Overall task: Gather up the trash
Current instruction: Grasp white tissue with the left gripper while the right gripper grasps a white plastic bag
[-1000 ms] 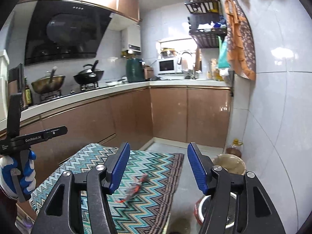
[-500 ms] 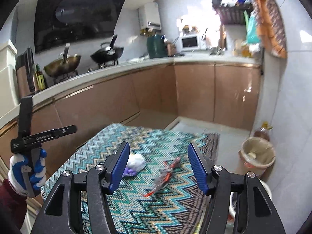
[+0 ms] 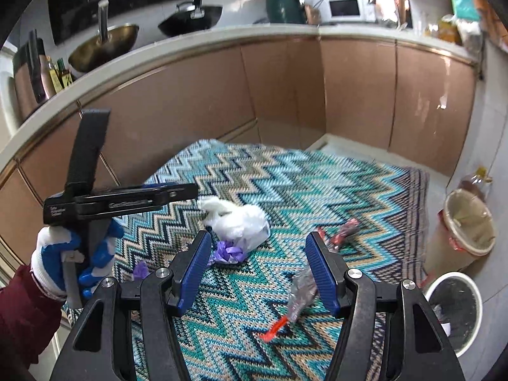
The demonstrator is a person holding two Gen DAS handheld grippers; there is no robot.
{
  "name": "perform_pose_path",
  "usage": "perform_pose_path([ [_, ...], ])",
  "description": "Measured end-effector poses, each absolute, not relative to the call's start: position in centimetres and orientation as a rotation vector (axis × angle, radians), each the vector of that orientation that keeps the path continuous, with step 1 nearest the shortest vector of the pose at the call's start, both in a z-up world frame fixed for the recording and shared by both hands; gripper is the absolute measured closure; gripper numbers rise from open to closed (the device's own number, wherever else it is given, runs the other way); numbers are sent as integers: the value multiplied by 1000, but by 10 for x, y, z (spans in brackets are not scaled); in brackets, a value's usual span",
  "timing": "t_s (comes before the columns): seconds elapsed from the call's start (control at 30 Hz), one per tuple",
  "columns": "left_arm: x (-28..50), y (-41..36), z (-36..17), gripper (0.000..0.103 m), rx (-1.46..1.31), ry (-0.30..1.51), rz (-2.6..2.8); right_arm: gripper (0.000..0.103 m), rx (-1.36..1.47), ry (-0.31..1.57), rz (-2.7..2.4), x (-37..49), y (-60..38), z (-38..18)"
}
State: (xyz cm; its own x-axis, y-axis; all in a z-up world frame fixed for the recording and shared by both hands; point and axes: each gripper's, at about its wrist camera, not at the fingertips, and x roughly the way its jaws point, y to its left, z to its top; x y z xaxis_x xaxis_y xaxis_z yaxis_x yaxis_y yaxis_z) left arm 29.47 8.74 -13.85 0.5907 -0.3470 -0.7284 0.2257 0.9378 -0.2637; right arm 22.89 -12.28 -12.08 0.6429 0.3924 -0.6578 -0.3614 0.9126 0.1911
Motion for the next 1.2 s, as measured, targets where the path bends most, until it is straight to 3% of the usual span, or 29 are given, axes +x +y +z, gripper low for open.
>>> perform_pose_path([
  [0.2, 320, 87, -168, 56, -158, 933, -356, 42, 36, 830, 472, 253, -103, -152],
  [0.27, 327, 89, -179, 86, -173, 966, -367, 42, 36, 844, 479, 258, -99, -158],
  [0.37, 331, 93, -190, 97, -190, 994, -366, 42, 39, 864, 490, 267, -93, -166],
  [0.8, 316, 120, -176, 99, -263, 924, -381, 42, 64, 919, 562, 300, -58, -188],
  [0.9, 312, 128, -169, 99, -270, 906, -373, 51, 87, 930, 561, 305, -56, -192],
  [1.03, 302, 139, -161, 99, -284, 884, -361, 70, 109, 928, 568, 309, -53, -194],
  [1.2, 289, 150, -154, 99, -303, 864, -340, 80, 95, 909, 579, 305, -48, -191],
])
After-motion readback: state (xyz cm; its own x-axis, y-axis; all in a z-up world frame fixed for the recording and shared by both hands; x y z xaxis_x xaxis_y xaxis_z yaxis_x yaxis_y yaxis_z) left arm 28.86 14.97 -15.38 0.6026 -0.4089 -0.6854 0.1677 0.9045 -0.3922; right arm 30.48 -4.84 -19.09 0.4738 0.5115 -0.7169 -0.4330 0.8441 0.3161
